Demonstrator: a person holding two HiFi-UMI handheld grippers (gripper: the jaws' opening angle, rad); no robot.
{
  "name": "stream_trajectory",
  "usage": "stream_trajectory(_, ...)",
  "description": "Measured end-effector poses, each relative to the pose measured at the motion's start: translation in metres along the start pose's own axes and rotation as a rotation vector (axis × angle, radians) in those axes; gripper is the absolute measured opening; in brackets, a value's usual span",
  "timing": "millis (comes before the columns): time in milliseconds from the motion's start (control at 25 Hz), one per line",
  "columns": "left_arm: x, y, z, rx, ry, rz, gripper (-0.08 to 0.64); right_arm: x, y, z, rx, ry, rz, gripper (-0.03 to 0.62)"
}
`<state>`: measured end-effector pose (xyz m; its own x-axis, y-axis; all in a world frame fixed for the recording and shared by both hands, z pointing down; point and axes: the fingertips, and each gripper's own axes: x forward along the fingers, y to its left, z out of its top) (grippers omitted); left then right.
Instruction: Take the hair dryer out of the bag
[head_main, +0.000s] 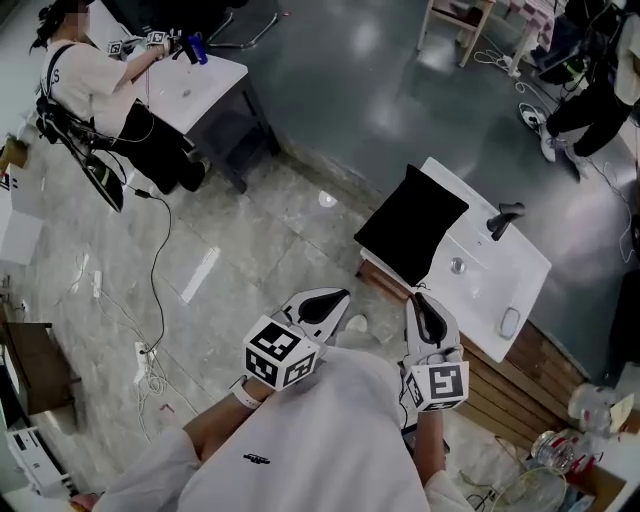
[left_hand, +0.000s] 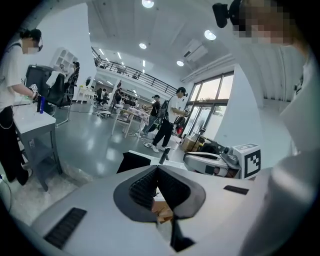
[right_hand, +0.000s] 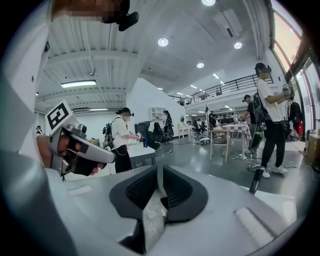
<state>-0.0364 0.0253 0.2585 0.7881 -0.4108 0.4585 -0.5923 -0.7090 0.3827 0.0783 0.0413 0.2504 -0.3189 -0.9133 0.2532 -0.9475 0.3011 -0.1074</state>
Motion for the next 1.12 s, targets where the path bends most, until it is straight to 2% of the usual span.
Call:
stream_trajectory(200,0.029,0.003,0.003,-0.003,-0.001,0.059,0.008,0.021,-0.019,-0.003,-0.048,-0.008,0.097,0.049)
stream_trajectory(360,0.031,0.010,0.003,-0.046,0.004,0.105,0.008,0.032,-0.023,-0.005,-0.058,0.006,0.140,0.049)
stream_trajectory(800,0.068,0.031,-0.017,-0.055,0.092,0.127,0.008,0.058,-0.044,-0.043,-0.016,0.080,0.140,0.063)
stream_trajectory(1120,0.089,0.055,-0.042,-0.091,0.117,0.130,0.008,0.092,-0.041,-0.076,-0.097,0.176,0.169,0.112)
